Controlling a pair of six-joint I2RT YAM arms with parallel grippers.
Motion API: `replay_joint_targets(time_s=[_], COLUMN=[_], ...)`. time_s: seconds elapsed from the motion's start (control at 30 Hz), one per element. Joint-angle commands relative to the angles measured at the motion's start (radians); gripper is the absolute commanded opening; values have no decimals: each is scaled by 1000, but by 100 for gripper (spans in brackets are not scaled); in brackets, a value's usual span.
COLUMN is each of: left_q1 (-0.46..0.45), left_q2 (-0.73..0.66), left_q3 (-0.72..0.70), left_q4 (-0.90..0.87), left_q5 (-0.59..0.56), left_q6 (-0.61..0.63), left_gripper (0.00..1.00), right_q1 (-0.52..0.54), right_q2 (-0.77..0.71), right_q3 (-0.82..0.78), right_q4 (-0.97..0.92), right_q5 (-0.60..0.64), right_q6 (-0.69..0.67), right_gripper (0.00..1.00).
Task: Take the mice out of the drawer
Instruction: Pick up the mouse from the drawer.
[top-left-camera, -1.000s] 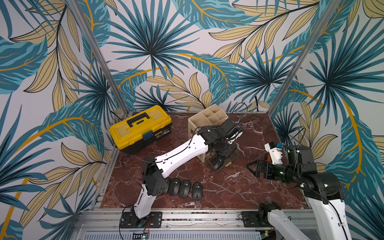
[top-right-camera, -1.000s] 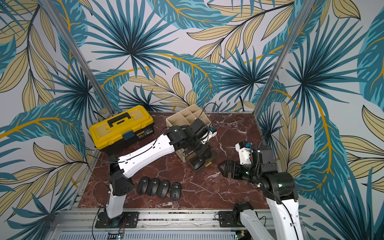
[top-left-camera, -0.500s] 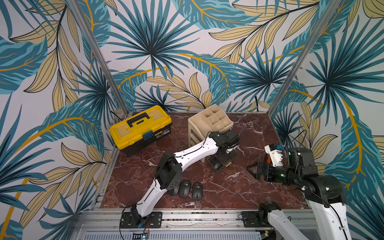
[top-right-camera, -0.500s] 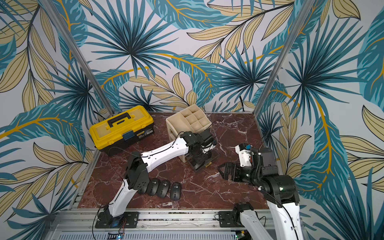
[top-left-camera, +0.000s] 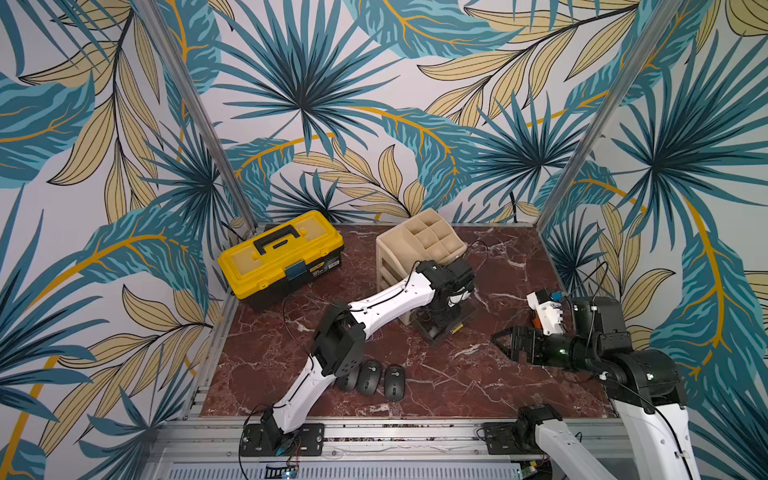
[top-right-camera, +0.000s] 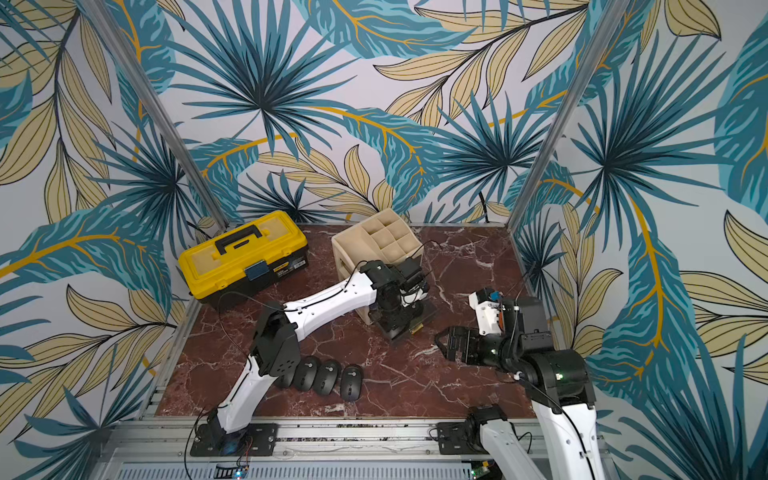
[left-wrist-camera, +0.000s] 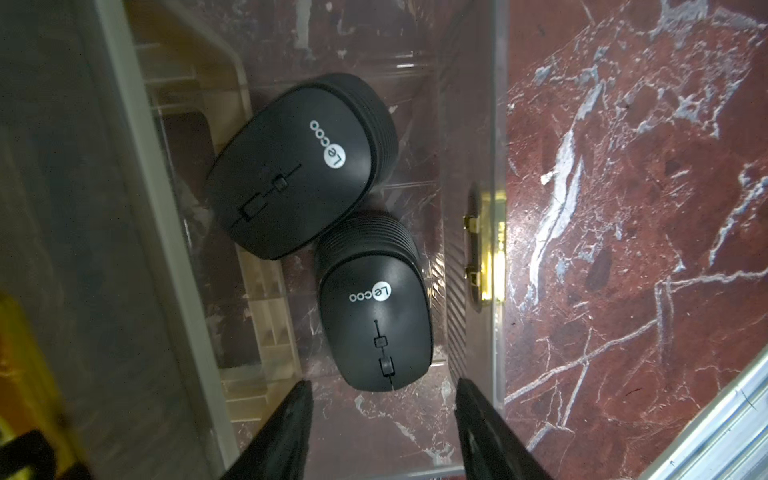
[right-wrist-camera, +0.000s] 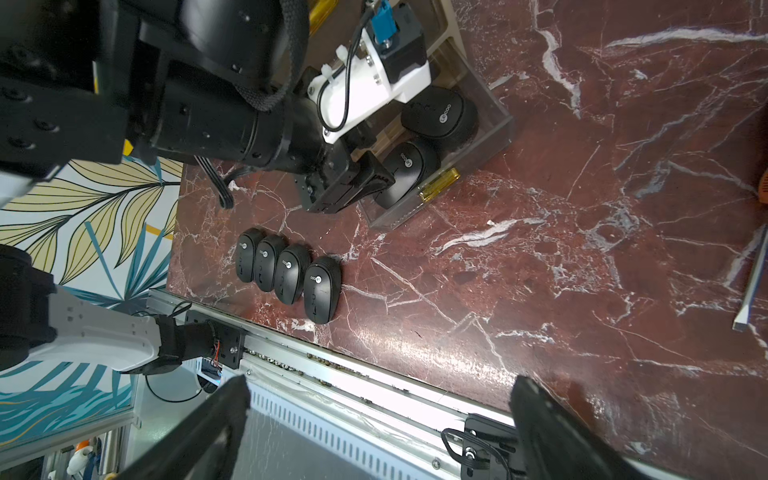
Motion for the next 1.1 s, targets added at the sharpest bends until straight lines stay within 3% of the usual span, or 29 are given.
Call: replay_joint_targets(time_s=[0.0,0.33,0.7,1.07], left_q1=[7,7,13,15], left_q2=[28,61,97,136], left_q3=[41,20,6,-37], left_q4=[10,39,73,93], left_q5=[23,21,-11,-26], left_q6=[10,-1,6,6], left_gripper=[58,59,73,77], right_q1=[-2,-2,-2,-2], right_q2=[-9,-12,-10,-8], right_q3=[-19,-29,-38,-43], right_q4=[7,14,18,23], right_q5=[-13,-19,-24,-26], right_q6=[-7,-3,-2,-1], right_gripper=[99,99,99,99])
